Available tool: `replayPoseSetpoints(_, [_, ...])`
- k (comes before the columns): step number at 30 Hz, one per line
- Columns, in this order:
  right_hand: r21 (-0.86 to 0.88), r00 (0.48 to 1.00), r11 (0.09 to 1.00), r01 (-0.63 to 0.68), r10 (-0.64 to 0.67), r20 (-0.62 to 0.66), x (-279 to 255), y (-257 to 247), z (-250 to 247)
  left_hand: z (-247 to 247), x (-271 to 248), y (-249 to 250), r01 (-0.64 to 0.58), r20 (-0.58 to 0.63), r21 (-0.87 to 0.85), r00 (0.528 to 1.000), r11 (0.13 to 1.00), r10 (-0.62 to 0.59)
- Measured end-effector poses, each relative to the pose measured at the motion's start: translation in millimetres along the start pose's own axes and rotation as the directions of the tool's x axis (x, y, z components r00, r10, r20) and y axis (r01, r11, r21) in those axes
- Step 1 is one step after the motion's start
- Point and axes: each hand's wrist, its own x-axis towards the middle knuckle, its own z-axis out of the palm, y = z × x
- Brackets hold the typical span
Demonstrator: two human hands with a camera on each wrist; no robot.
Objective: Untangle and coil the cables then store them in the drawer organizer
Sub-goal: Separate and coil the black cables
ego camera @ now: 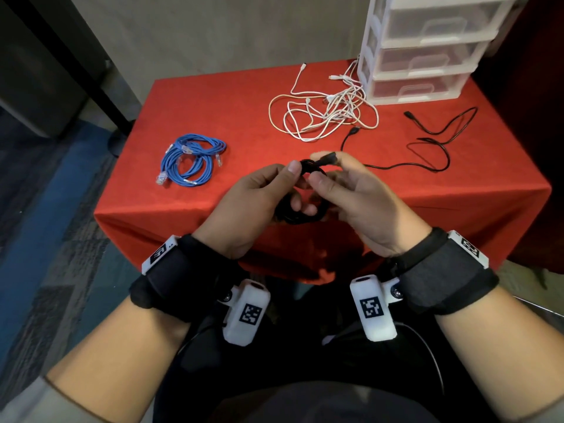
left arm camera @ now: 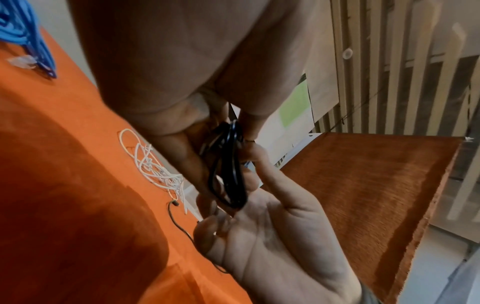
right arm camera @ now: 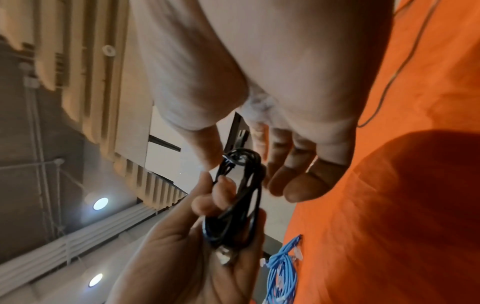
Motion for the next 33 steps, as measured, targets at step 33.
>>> replayPoseSetpoints(33, [-0.148,0.992,0.983,-0.107,0.095,-0.081,40,16,-2,-131,58,-24,0.179,-0.471,0.144,0.877,0.973,-0.092])
